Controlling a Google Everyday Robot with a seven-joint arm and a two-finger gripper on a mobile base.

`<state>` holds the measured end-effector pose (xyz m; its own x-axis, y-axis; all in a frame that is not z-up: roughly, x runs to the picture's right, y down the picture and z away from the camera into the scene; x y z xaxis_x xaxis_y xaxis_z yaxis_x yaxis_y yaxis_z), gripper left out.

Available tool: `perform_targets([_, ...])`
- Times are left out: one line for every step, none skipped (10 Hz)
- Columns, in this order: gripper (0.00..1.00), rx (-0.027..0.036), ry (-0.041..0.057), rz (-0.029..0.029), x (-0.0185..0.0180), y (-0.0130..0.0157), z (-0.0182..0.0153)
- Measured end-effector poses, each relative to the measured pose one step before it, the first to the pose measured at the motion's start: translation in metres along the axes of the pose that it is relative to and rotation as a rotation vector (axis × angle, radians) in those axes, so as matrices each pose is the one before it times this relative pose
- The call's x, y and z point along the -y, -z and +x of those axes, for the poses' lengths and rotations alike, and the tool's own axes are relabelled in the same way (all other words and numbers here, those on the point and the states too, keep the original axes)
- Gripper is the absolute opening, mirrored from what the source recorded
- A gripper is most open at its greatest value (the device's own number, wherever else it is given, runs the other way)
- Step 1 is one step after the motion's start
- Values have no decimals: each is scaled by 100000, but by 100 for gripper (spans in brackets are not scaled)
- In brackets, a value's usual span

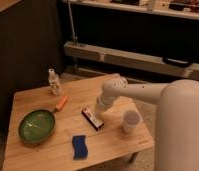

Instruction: Push the eraser across the table

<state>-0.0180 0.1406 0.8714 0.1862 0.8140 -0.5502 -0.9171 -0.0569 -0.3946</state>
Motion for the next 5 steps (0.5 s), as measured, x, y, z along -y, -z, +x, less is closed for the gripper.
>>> perform_targets([7,-743,1172,-797,-740,-317,228])
perform_targets([7,-896,1325,-924,-508,-252,105])
perform_targets([7,-462,565,-333,-132,-69,68])
perform_targets([7,-540,1001,-124,-283,-111,170])
perform_targets([7,-163,1244,177,-404,-52,107])
